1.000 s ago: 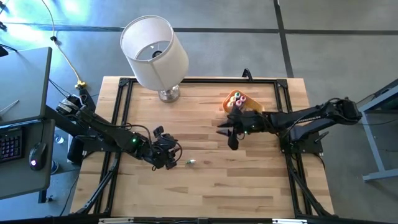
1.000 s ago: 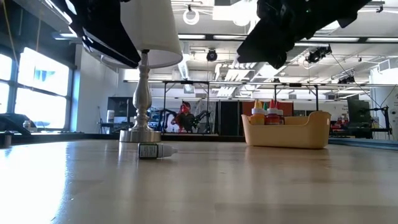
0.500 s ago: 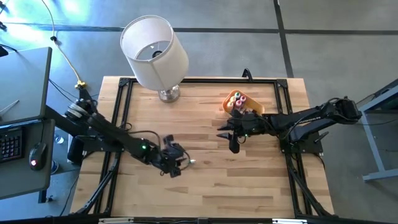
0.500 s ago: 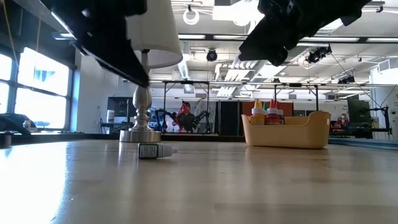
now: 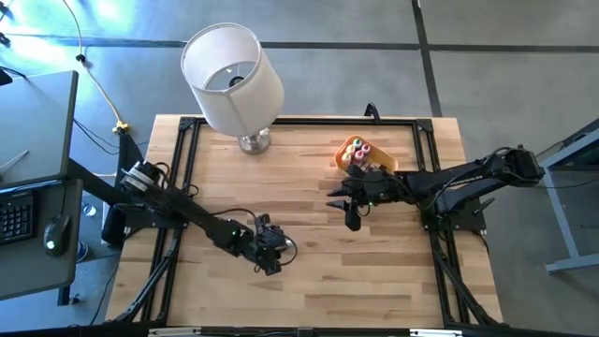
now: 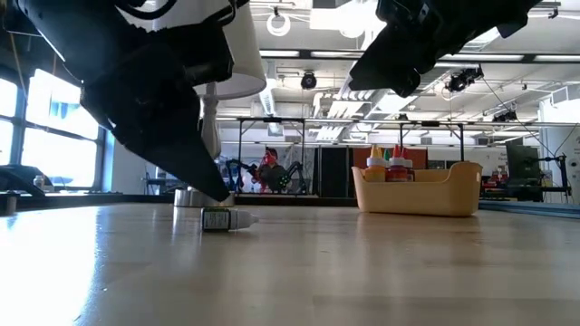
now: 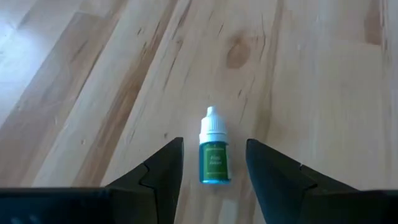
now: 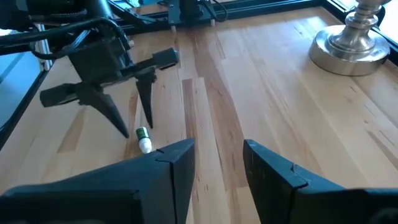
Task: Pick & Place food coloring
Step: Put the small green food coloring bottle into the yellow bin
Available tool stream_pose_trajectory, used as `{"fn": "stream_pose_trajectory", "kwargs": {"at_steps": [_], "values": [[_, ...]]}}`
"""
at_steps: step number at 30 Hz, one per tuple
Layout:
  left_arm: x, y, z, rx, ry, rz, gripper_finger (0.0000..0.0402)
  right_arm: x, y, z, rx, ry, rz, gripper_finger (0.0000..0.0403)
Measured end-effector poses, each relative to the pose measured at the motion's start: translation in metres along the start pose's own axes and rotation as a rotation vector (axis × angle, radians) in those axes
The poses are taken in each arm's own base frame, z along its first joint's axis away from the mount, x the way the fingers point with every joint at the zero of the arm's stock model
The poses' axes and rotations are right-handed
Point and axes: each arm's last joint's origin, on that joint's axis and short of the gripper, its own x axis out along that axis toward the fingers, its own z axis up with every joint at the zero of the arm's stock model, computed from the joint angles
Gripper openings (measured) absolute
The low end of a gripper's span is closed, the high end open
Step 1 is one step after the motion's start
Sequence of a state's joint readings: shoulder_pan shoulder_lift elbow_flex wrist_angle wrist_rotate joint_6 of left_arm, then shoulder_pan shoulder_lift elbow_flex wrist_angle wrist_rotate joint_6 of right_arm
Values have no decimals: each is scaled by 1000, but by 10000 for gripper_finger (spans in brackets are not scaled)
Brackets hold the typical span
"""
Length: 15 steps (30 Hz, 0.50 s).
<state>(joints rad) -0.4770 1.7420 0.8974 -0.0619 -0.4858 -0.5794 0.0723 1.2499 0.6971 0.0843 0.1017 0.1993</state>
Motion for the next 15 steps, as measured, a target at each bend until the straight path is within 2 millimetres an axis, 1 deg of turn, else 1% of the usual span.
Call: {"fn": "stream_pose_trajectory", "kwargs": {"at_steps": [11,15], "values": [[19,-3,-15,-10,55,15,172,0,0,0,0,4,-1,129],[20,-2,-16,-5,49,27,167,0,0,0,0,4,0,129]]}}
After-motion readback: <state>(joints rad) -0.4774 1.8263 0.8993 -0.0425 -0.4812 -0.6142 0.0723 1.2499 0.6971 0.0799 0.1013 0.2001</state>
